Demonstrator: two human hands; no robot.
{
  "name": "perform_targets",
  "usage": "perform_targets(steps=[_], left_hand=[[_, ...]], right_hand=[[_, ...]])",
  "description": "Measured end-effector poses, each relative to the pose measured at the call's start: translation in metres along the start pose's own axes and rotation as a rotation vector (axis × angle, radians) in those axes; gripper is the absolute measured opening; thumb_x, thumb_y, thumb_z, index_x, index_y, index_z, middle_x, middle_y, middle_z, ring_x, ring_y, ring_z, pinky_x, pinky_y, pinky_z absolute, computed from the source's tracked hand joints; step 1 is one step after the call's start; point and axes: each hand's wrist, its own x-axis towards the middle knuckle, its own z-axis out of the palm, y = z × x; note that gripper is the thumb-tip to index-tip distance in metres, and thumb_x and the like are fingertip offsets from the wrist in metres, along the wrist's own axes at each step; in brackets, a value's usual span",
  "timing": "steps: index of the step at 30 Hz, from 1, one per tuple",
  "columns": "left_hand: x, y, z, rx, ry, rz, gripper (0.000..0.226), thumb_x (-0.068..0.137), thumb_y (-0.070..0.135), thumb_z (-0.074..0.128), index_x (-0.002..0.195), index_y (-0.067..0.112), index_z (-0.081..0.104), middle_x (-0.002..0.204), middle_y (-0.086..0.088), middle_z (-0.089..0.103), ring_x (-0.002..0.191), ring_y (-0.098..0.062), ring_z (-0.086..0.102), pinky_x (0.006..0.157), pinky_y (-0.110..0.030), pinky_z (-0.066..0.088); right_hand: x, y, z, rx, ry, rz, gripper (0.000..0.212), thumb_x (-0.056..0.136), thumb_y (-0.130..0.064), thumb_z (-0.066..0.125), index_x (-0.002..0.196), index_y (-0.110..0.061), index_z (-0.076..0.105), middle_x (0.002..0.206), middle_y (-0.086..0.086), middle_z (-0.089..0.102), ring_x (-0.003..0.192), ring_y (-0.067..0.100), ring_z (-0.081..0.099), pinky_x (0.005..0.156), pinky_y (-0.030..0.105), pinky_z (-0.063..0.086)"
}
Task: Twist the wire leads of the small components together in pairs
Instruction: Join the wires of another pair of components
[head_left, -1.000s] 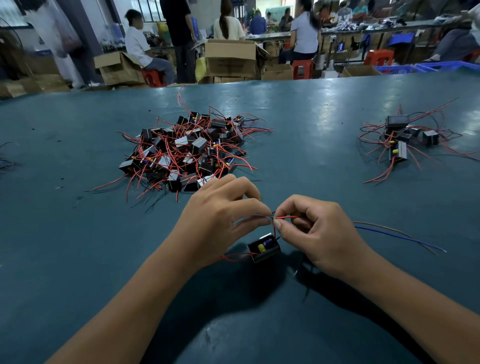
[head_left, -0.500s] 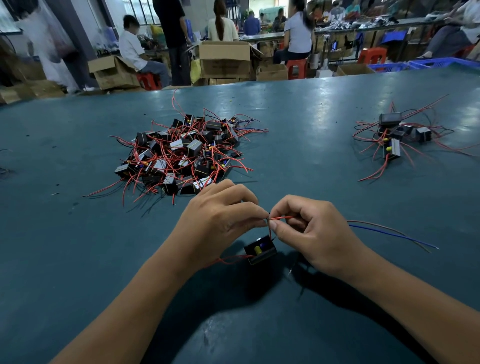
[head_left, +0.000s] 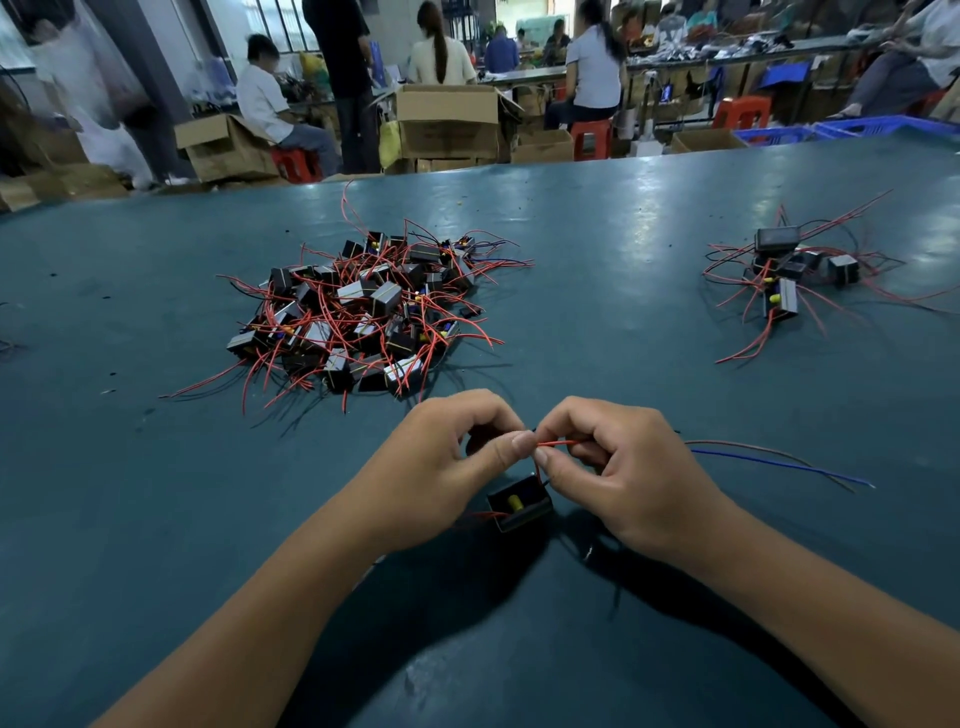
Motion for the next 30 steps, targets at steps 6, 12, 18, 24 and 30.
perform_targets(steps=[6, 12, 18, 24, 30], left_hand=[[0.001, 0.003, 0.005, -0.125, 0.001, -0.157, 0.022, 0.099, 0.026, 0.061, 0.081, 0.013, 0.063, 0.063, 0.012, 0.048, 0.057, -0.005, 0.037, 0.055, -0.02, 0.031], [0.003, 0.007, 0.01, -0.14, 0.05, -0.226, 0.025, 0.094, 0.03, 0.059, 0.074, 0.015, 0.061, 0.057, 0.008, 0.042, 0.053, -0.007, 0.033, 0.051, -0.022, 0.027], [0.004, 0.01, 0.018, -0.425, 0.082, -0.467, 0.031, 0.084, 0.026, 0.06, 0.054, 0.024, 0.056, 0.059, 0.002, 0.043, 0.059, -0.014, 0.034, 0.056, -0.03, 0.024], [0.005, 0.005, 0.012, -0.384, 0.047, -0.372, 0.013, 0.082, 0.027, 0.059, 0.072, 0.024, 0.067, 0.07, -0.008, 0.05, 0.065, -0.022, 0.037, 0.058, -0.033, 0.028], [0.002, 0.001, 0.009, -0.271, -0.098, -0.268, 0.007, 0.089, 0.029, 0.073, 0.083, 0.027, 0.069, 0.065, 0.007, 0.061, 0.06, -0.011, 0.049, 0.059, -0.027, 0.04]], right_hand=[[-0.001, -0.002, 0.002, -0.035, 0.046, -0.022, 0.011, 0.084, -0.013, 0.066, 0.081, -0.024, 0.065, 0.071, -0.027, 0.059, 0.067, -0.006, 0.057, 0.062, 0.001, 0.037], [-0.001, -0.002, 0.003, -0.059, 0.061, -0.036, 0.011, 0.083, -0.011, 0.068, 0.081, -0.021, 0.066, 0.065, -0.025, 0.056, 0.064, -0.006, 0.055, 0.06, 0.001, 0.035], [0.0, -0.002, 0.006, -0.074, 0.06, -0.031, 0.011, 0.084, -0.005, 0.07, 0.08, -0.015, 0.066, 0.062, -0.024, 0.052, 0.063, -0.006, 0.054, 0.06, 0.001, 0.035], [0.001, -0.001, 0.004, 0.029, 0.094, 0.054, 0.017, 0.085, -0.004, 0.07, 0.078, -0.018, 0.065, 0.061, -0.014, 0.055, 0.054, 0.0, 0.05, 0.057, 0.006, 0.036], [0.002, -0.003, 0.002, 0.024, 0.109, 0.073, 0.011, 0.086, -0.016, 0.07, 0.078, -0.019, 0.064, 0.049, -0.015, 0.042, 0.046, 0.005, 0.034, 0.049, 0.01, 0.026]])
